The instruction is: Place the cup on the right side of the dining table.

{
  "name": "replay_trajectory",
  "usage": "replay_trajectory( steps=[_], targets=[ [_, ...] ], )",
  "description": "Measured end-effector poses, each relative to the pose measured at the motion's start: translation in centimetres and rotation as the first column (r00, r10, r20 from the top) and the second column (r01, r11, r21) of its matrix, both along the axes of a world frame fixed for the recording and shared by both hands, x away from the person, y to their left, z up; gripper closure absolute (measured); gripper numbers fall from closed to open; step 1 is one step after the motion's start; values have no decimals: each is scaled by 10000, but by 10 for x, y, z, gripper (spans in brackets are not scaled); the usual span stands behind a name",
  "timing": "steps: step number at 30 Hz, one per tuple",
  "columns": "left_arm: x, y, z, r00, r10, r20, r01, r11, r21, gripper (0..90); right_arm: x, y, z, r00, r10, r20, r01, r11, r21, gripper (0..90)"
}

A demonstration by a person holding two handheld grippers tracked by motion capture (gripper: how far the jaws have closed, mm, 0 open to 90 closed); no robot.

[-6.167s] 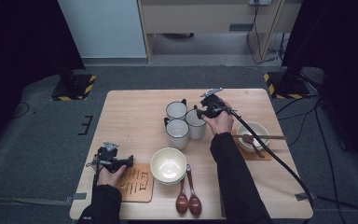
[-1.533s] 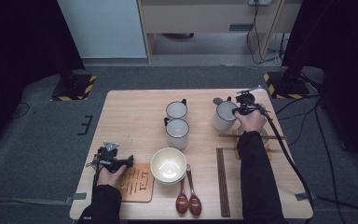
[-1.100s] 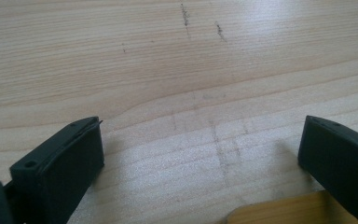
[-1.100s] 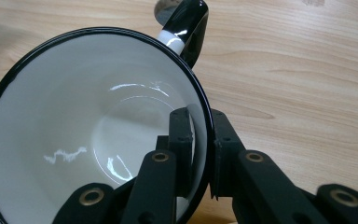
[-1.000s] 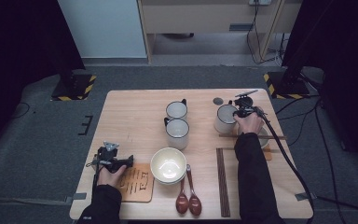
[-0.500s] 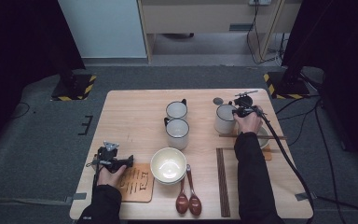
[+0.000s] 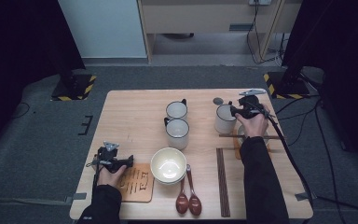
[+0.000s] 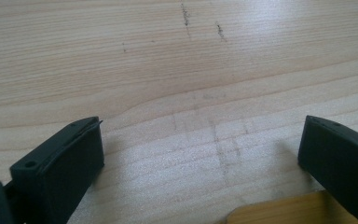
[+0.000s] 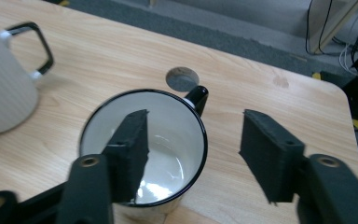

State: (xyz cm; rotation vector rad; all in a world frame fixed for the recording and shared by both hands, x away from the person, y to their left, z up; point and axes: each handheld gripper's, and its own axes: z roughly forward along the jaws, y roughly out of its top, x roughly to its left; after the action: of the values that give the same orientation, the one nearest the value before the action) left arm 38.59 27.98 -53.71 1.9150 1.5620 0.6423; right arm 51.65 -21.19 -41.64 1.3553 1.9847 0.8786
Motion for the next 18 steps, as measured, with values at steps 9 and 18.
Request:
replay_trajectory(
  steps=[9,18],
  targets=[
    [0,0,0,10000,3,1,-3,10000,-1,0,-37,-4,15,9976,534,445,-542,9984,170,230],
    [0,0,0,10000,4,0,-4,10000,2,0,-75,-32,26,9945,688,787,-743,9949,687,202]
  ],
)
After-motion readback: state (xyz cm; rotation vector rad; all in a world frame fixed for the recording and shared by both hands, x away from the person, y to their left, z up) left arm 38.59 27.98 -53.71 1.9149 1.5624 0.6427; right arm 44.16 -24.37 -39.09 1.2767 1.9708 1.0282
